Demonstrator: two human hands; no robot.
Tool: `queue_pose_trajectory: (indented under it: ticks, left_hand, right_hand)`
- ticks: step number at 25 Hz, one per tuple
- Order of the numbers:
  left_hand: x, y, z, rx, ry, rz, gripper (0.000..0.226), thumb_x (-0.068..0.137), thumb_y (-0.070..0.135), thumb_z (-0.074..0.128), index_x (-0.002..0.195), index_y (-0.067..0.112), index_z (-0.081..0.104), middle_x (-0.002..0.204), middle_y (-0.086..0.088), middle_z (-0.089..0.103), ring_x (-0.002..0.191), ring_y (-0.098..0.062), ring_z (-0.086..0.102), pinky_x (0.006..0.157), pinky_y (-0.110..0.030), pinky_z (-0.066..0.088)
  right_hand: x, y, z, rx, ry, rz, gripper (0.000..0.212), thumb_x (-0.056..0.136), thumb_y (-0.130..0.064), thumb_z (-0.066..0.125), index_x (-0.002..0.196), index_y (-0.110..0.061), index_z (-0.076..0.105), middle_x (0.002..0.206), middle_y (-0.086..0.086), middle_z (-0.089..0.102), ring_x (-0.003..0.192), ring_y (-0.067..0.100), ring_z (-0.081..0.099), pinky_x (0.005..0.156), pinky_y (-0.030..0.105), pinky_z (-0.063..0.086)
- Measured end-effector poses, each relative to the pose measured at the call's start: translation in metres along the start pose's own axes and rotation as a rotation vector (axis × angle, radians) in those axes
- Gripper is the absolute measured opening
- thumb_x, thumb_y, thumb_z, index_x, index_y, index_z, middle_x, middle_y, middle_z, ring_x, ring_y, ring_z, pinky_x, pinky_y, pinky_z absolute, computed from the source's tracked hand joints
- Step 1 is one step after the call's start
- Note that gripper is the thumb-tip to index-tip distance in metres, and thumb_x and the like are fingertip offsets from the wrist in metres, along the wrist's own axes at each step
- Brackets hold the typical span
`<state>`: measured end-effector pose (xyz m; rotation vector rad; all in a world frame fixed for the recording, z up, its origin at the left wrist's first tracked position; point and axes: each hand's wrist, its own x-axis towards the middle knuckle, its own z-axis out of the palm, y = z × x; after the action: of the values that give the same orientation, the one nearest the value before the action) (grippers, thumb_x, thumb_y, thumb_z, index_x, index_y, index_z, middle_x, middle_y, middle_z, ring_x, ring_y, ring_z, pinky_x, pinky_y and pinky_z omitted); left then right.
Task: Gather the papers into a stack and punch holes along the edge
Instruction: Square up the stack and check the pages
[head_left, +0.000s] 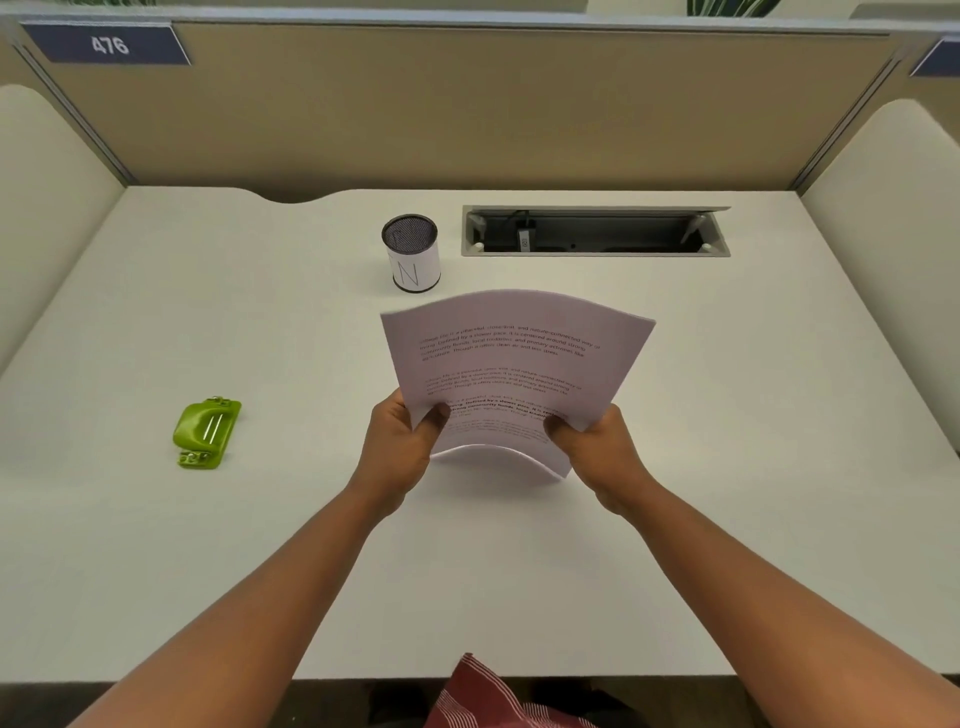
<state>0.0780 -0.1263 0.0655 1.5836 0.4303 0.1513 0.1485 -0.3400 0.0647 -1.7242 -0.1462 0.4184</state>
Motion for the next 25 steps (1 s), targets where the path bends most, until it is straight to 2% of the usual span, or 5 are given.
queue_pose_trajectory:
  ticks: [5, 9, 15, 20, 25]
  left_hand:
    - [0.001, -0.006, -0.003, -0.008, -0.028, -0.021, 0.03, 0.101, 0.009, 0.058, 0.114, 0.034, 0.067, 0.106, 0.018, 0.076, 0.101, -0.005, 0.069, 0.081, -0.016, 0.056]
    - [0.003, -0.007, -0.006, -0.021, -0.02, -0.043, 0.019, 0.101, 0.018, 0.059, 0.111, 0.029, 0.071, 0.104, 0.013, 0.078, 0.099, -0.01, 0.072, 0.084, -0.022, 0.058]
    - [0.015, 0.0, -0.02, -0.249, 0.081, -0.16, 0.015, 0.099, 0.014, 0.062, 0.11, 0.017, 0.072, 0.106, 0.001, 0.079, 0.101, -0.021, 0.074, 0.086, -0.037, 0.058]
    - [0.021, 0.002, -0.016, -0.564, 0.124, -0.276, 0.025, 0.1, 0.012, 0.059, 0.122, 0.019, 0.067, 0.12, -0.003, 0.075, 0.11, -0.023, 0.071, 0.09, -0.045, 0.056]
    - [0.018, 0.0, 0.005, -0.694, 0.147, -0.349, 0.027, 0.1, 0.009, 0.058, 0.124, 0.018, 0.066, 0.121, -0.006, 0.075, 0.112, -0.024, 0.071, 0.091, -0.046, 0.056]
  right_hand:
    - [-0.001, 0.0, 0.0, -0.018, -0.043, 0.031, 0.053, 0.089, 0.003, 0.055, 0.093, -0.047, 0.073, 0.104, -0.004, 0.076, 0.103, 0.023, 0.069, 0.094, 0.046, 0.057]
    - [0.002, 0.004, -0.005, -0.07, -0.048, 0.045, 0.024, 0.09, -0.008, 0.061, 0.103, -0.024, 0.072, 0.104, 0.009, 0.075, 0.102, 0.035, 0.068, 0.091, 0.056, 0.056]
    - [0.004, -0.012, -0.025, 0.275, -0.143, 0.182, 0.027, 0.089, 0.003, 0.068, 0.115, -0.003, 0.068, 0.112, 0.011, 0.076, 0.096, 0.025, 0.074, 0.078, 0.031, 0.059]
    - [0.001, -0.002, -0.011, 0.696, -0.083, 0.341, 0.037, 0.079, -0.003, 0.07, 0.113, -0.016, 0.067, 0.108, 0.006, 0.073, 0.081, 0.016, 0.067, 0.074, 0.029, 0.049]
    - [-0.006, 0.002, 0.03, 0.825, -0.028, 0.301, 0.038, 0.091, 0.005, 0.06, 0.124, -0.015, 0.062, 0.125, 0.006, 0.072, 0.11, 0.021, 0.07, 0.089, 0.034, 0.059]
